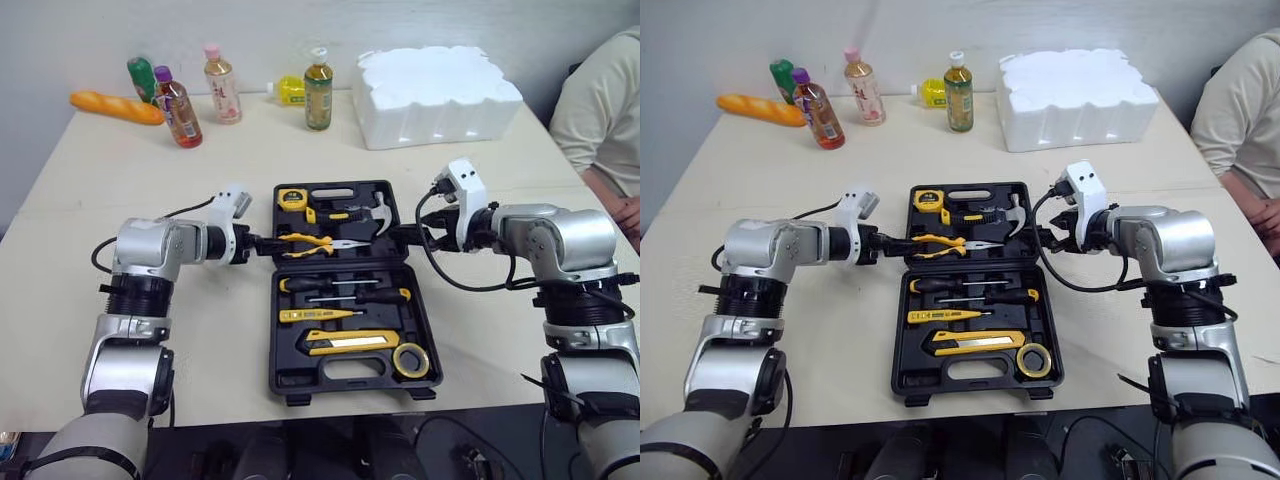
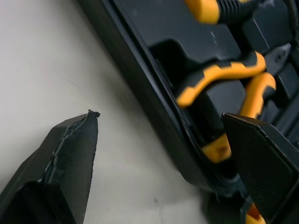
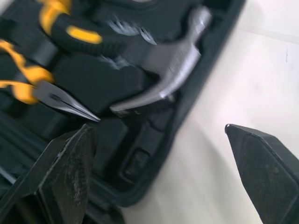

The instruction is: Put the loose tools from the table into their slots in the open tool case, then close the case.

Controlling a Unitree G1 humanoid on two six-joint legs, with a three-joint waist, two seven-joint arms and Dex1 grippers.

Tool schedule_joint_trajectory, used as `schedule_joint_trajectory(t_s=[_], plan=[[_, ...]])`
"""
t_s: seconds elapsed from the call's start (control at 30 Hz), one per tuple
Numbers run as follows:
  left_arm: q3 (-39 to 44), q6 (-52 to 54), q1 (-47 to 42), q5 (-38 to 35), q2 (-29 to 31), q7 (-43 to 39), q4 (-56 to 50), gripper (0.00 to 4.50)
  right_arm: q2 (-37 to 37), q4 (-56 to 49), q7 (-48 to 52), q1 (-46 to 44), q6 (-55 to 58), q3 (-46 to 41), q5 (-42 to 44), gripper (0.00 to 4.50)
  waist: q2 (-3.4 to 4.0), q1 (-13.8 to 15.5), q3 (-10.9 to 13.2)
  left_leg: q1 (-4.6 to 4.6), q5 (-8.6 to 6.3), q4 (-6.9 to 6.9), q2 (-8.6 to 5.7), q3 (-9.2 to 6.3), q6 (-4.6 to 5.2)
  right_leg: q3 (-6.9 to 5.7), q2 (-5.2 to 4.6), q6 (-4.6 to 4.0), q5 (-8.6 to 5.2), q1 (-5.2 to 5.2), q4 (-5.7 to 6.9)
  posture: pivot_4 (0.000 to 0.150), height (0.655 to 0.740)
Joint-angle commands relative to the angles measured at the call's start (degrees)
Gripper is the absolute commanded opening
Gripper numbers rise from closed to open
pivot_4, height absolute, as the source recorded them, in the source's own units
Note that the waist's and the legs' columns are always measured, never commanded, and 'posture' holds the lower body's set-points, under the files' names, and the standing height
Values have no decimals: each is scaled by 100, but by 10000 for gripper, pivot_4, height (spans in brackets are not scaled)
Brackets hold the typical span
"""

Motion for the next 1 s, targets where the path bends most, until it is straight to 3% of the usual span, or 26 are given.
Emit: schedule_joint_trajectory(t_s=[0.03,0.4,0.5,0.63,0.97,1.0], plan=[[-15,-60,-98,17,-61,122,92,44387,122,224,-155,-166,-149,61,-144,45000,0,0,0,0,2,0,0,0,0,0,0,0,0,0,2,1500,7383],[-110,-382,5,140,114,174,176,44387,240,483,-235,-194,-342,133,-226,45000,0,-4,0,7,6,-1,-2,-1,-1,1,0,0,0,4,8,1500,7383],[-267,-517,137,199,175,138,92,37549,236,533,-271,-156,-450,145,-269,45000,0,-22,0,8,6,-2,-1,0,-2,1,1,0,0,3,9,1500,7383],[-423,-440,278,143,190,20,-113,20503,230,557,-266,-125,-517,172,-322,33112,0,-56,-1,11,6,-3,1,2,-3,3,2,0,0,5,9,1500,7383],[-459,-453,410,142,105,95,-207,20503,272,765,-187,-108,-904,531,-635,33112,-2,-125,-7,18,6,-5,1,1,-2,4,1,0,0,11,8,1500,7383],[-474,-449,441,136,89,99,-246,20196,331,810,-225,-137,-874,479,-610,30361,-2,-127,-8,19,6,-5,1,1,-2,4,1,0,0,12,8,1500,7383]])
